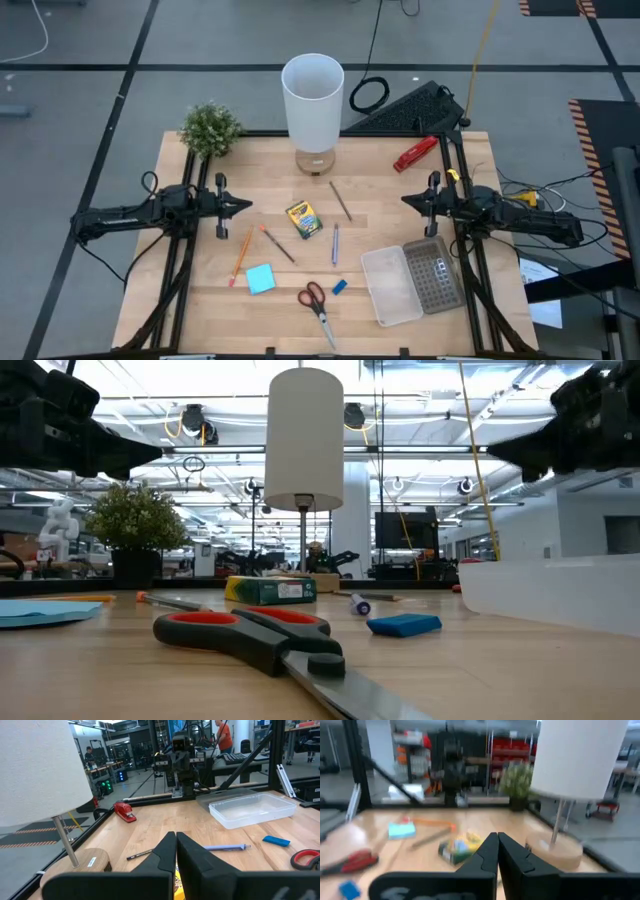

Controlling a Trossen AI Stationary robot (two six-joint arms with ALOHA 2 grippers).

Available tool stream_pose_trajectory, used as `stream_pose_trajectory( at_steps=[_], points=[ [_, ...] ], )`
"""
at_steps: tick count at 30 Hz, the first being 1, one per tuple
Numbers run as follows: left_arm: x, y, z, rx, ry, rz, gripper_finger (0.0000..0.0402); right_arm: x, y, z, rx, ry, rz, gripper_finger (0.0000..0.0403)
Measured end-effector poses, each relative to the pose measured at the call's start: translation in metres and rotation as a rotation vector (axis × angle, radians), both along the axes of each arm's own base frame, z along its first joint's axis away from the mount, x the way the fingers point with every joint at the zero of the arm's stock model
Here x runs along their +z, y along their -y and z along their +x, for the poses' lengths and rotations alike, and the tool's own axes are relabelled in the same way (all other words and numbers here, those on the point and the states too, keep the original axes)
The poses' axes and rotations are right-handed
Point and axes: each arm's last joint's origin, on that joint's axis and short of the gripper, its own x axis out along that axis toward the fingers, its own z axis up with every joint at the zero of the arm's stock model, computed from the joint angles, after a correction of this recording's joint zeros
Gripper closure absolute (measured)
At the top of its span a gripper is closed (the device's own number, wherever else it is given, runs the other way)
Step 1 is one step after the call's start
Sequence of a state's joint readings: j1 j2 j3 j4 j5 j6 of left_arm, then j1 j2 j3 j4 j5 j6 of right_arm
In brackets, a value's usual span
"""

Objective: Pack school essentials
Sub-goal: Put the top black pencil into the supplies box

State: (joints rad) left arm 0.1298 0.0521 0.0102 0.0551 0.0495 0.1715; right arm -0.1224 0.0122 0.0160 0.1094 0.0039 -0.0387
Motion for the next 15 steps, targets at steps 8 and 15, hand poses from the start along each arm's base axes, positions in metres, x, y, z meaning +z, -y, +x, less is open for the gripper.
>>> stream_pose_trajectory(
  at_steps=[8, 15],
  points=[
    [0.000, 0.000, 0.000, 0.000, 0.000, 0.000, 0.0385, 0.006, -0.003, 0.002, 0.113, -0.041, 0.083, 0.0403],
    [0.000, 0.000, 0.000, 0.000, 0.000, 0.000, 0.0385, 0.048, -0.001, 0.009, 0.064, -0.074, 0.131, 0.0403]
  ],
)
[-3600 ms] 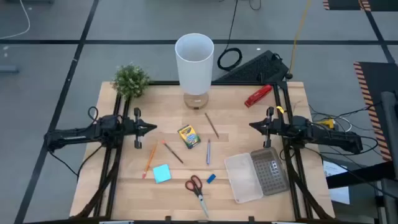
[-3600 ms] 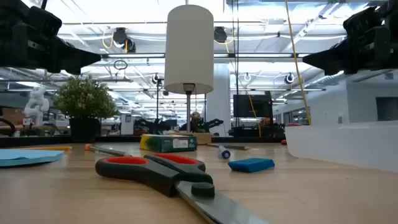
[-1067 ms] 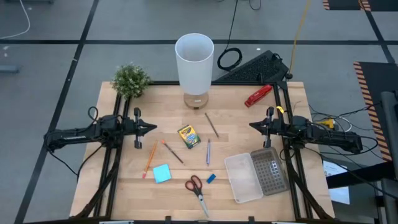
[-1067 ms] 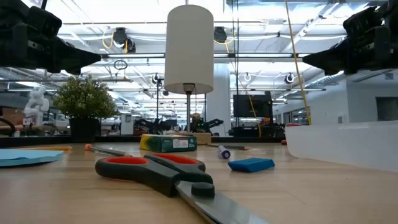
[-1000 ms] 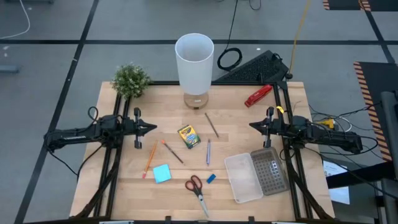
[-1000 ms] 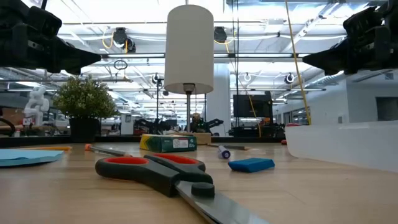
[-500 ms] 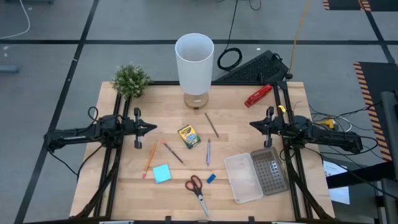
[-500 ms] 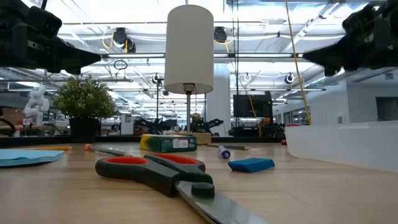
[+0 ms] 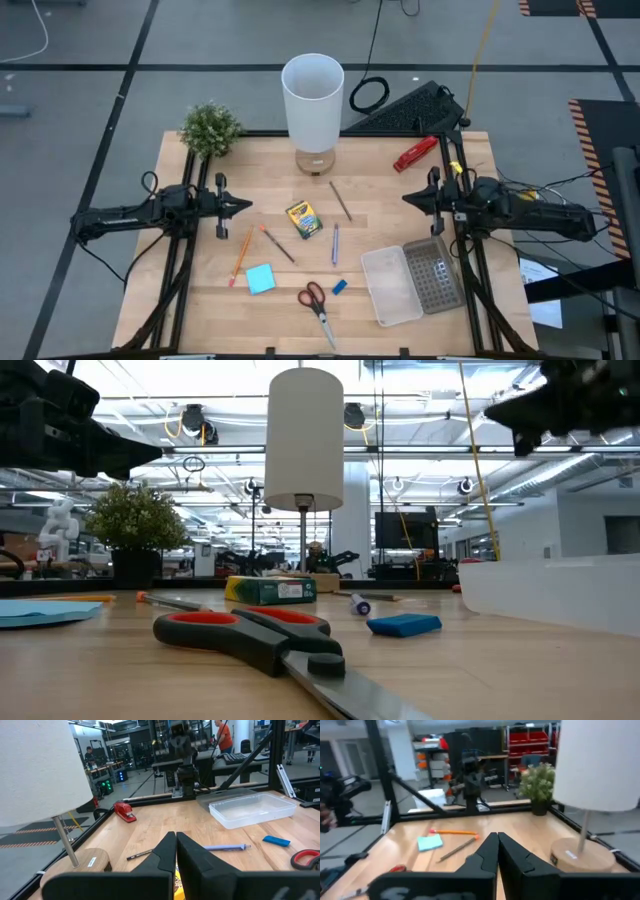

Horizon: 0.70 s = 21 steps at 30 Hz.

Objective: Pack school essentials
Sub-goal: Put the top black pencil into the supplies box

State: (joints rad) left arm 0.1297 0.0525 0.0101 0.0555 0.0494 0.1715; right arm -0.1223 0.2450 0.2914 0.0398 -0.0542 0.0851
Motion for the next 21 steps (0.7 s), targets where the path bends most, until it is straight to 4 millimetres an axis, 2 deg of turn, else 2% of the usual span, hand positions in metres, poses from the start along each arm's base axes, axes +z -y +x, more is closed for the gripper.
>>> stream_pose_trajectory(
  at_steps=[12, 15, 18, 21],
  points=[
    [0.000, 0.000, 0.000, 0.000, 0.001, 0.000, 0.0385, 0.083, 0.004, 0.029, -0.008, -0.126, 0.062, 0.0403],
    [0.000, 0.000, 0.000, 0.000, 0.002, -0.013, 0.0385, 0.096, 0.005, 0.037, -0.011, -0.160, 0.090, 0.0403],
    [0.000, 0.000, 0.000, -0.002, 0.009, -0.099, 0.0385, 0.108, 0.006, 0.043, -0.020, -0.209, 0.112, 0.0403],
    [0.000, 0.000, 0.000, -0.002, 0.010, -0.124, 0.0385, 0.114, 0.008, 0.049, -0.066, -0.280, 0.115, 0.0403]
  ],
)
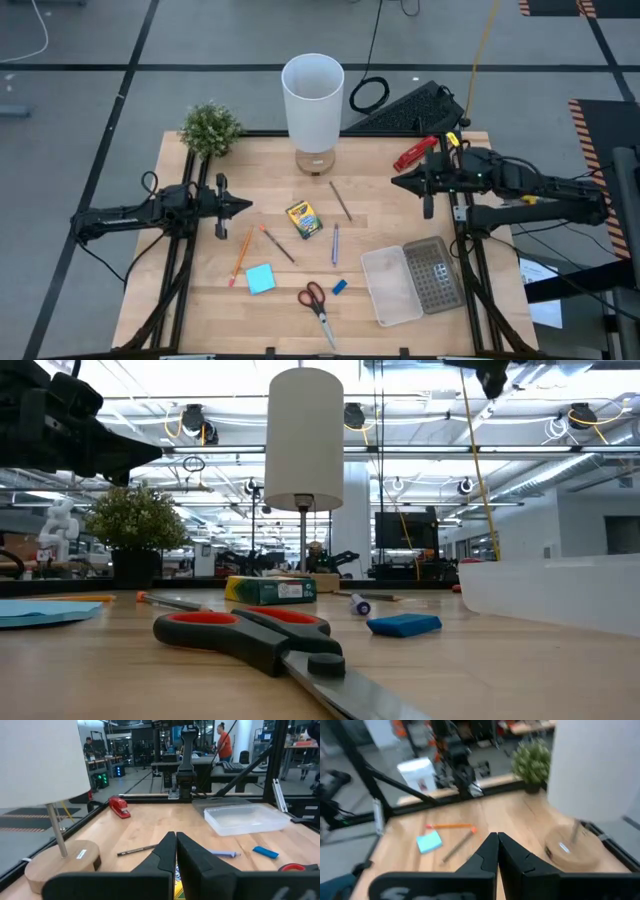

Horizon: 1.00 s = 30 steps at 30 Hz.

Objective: Pack school essentials
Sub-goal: Put the top black pencil into the supplies box

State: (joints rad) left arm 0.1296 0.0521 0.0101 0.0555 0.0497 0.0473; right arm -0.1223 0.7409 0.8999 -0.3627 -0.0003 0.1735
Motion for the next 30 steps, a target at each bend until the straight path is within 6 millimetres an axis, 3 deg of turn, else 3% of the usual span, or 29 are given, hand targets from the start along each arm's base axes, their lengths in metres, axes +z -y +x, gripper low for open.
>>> stream_pose_trajectory(
  at_steps=[7, 10, 30],
  points=[
    [0.000, 0.000, 0.000, -0.010, 0.005, -0.062, 0.0385, -0.002, 0.002, 0.013, -0.011, -0.078, 0.032, 0.0403],
    [0.009, 0.001, -0.001, -0.018, 0.021, -0.089, 0.0385, -0.006, 0.002, 0.018, -0.011, -0.104, 0.034, 0.0403],
    [0.135, 0.011, 0.002, -0.130, -0.173, -0.141, 0.0385, -0.024, -0.001, 0.044, -0.052, -0.210, 0.041, 0.0403]
  ],
)
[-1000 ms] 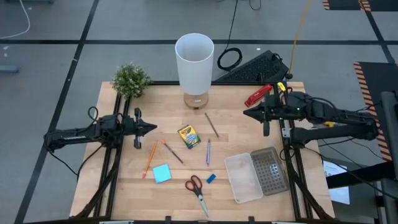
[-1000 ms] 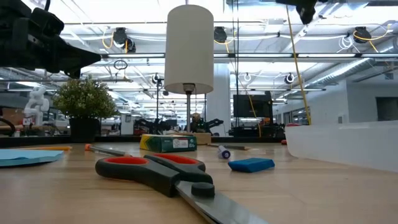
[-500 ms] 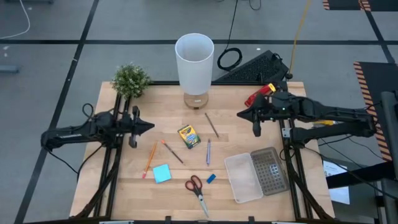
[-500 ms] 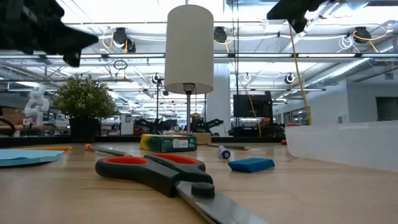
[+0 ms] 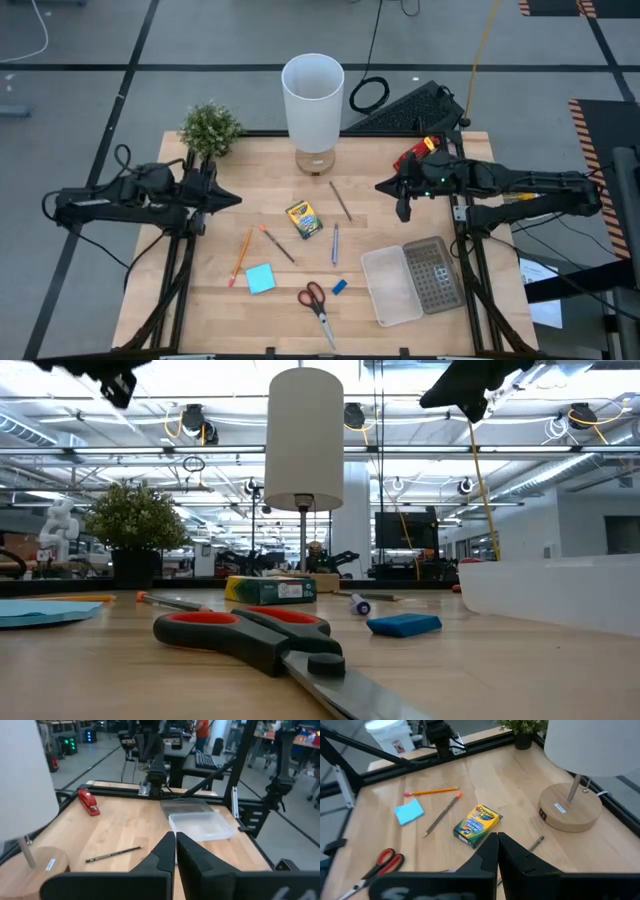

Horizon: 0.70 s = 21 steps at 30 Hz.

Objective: Pack school essentials
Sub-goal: Put the top black pencil into the supplies box

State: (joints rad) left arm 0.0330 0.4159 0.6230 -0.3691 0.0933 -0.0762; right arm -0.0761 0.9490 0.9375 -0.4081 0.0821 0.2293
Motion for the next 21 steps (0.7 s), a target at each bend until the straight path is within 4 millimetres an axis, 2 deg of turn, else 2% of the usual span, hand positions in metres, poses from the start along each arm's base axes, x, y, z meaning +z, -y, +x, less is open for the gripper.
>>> stream_pose_trajectory(
  at_steps=[6, 10, 14, 21],
  points=[
    [0.033, 0.003, 0.007, -0.029, -0.070, 0.011, 0.0385, -0.007, -0.009, 0.009, -0.051, -0.039, -0.037, 0.0403],
    [0.046, 0.006, 0.015, -0.045, -0.149, 0.014, 0.0385, -0.015, -0.013, 0.017, -0.112, -0.071, -0.049, 0.0403],
    [0.044, 0.008, 0.028, -0.056, -0.216, 0.038, 0.0385, -0.025, -0.016, 0.030, -0.118, -0.098, -0.040, 0.0403],
    [0.022, 0.007, 0.051, -0.014, -0.333, 0.140, 0.0385, -0.053, -0.018, 0.061, -0.173, -0.163, -0.076, 0.0403]
  ],
)
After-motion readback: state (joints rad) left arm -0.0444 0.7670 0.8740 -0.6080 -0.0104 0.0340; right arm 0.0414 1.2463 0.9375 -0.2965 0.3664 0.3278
